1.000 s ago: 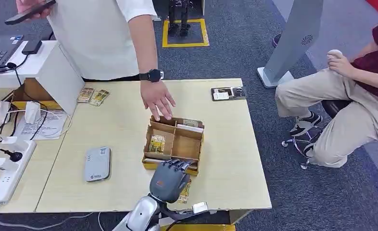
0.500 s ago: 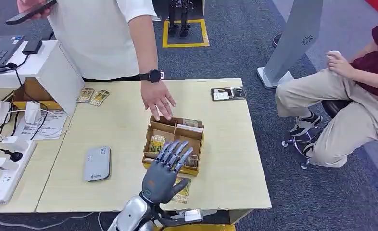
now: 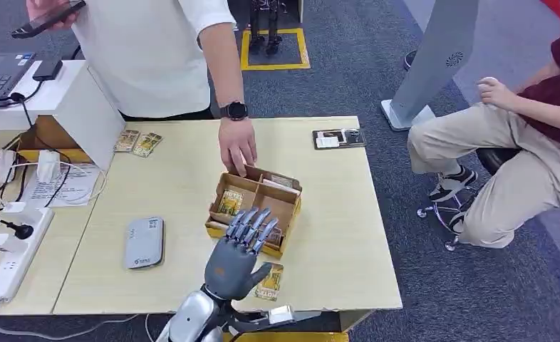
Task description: Pass the card to the sensor for recognition and then transmit it.
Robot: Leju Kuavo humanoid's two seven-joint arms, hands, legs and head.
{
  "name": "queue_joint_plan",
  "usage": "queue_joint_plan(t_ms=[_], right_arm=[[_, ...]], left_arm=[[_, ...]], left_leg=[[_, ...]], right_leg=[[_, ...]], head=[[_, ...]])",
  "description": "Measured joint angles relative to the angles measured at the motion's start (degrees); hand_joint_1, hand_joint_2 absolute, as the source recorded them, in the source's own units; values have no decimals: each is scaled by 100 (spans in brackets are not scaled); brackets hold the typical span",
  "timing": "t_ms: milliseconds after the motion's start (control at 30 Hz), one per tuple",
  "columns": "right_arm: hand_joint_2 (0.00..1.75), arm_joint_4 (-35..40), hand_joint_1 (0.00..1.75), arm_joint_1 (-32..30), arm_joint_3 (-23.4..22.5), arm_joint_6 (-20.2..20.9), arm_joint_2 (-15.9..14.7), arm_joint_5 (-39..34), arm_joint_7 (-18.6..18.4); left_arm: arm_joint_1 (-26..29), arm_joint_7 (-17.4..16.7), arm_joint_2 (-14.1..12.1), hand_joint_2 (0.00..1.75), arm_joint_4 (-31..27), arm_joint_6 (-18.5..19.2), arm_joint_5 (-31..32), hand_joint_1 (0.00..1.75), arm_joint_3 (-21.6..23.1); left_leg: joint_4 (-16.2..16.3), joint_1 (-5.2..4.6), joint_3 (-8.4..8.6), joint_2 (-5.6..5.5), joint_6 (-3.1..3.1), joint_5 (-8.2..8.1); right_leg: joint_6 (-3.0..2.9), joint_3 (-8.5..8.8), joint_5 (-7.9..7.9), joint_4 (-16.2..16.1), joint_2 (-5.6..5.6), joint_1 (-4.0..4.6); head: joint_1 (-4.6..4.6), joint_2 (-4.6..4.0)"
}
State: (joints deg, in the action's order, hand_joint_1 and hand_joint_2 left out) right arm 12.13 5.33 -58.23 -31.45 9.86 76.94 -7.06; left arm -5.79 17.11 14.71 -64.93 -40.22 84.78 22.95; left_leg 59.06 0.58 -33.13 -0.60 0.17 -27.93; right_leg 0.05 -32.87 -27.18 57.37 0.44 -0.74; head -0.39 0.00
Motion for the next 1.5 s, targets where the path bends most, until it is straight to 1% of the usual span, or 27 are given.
queue_joint_plan(t_ms=[67,133,233,300,367,467,600,800,933,1500], right_arm=[[0,0,0,3,2,7,0,4,-7],[0,0,0,3,4,7,0,4,-9],[0,-4,0,7,15,11,0,22,-11],[0,-4,0,9,24,24,0,39,-11],[0,-4,0,10,31,24,0,44,-13],[0,-7,0,20,33,24,0,48,-13],[0,-7,0,20,33,22,0,48,-13],[0,-7,0,24,35,20,0,48,-13],[0,-7,0,24,35,17,0,46,-13],[0,-7,0,23,35,9,-17,37,-9]], left_arm=[[-69,-298,2,175,180,2,83,0,114],[-100,-383,2,175,279,0,109,0,194],[-235,-670,0,175,552,0,113,0,388],[-326,-784,0,175,697,0,135,0,501],[-438,-941,11,175,958,0,72,0,644],[-627,-1055,28,175,1325,2,-42,0,883],[-725,-1121,28,175,1606,0,-96,0,1054],[-780,-1180,26,175,1814,0,-242,0,1182],[-791,-1239,17,175,1868,0,-295,0,1202],[-799,-1284,-63,175,1897,0,-319,0,1220]], left_leg=[[0,0,0,0,0,0],[0,0,0,0,0,0],[0,0,0,-1,0,0],[0,0,0,0,0,0],[0,0,0,0,0,0],[0,0,-1,0,0,0],[0,0,0,0,0,0],[0,0,0,0,0,0],[0,0,-1,0,0,0],[0,0,-1,0,0,0]], right_leg=[[0,0,0,0,0,0],[0,0,0,0,1,0],[0,1,0,0,0,0],[0,0,0,0,0,0],[0,0,0,0,0,0],[0,1,0,0,0,0],[0,0,0,0,0,0],[0,0,0,0,0,0],[0,0,0,0,1,0],[0,0,0,0,0,0]], head=[[0,0],[0,0],[0,0],[0,0],[0,0],[0,0],[2,0],[0,0],[0,0],[0,0]])
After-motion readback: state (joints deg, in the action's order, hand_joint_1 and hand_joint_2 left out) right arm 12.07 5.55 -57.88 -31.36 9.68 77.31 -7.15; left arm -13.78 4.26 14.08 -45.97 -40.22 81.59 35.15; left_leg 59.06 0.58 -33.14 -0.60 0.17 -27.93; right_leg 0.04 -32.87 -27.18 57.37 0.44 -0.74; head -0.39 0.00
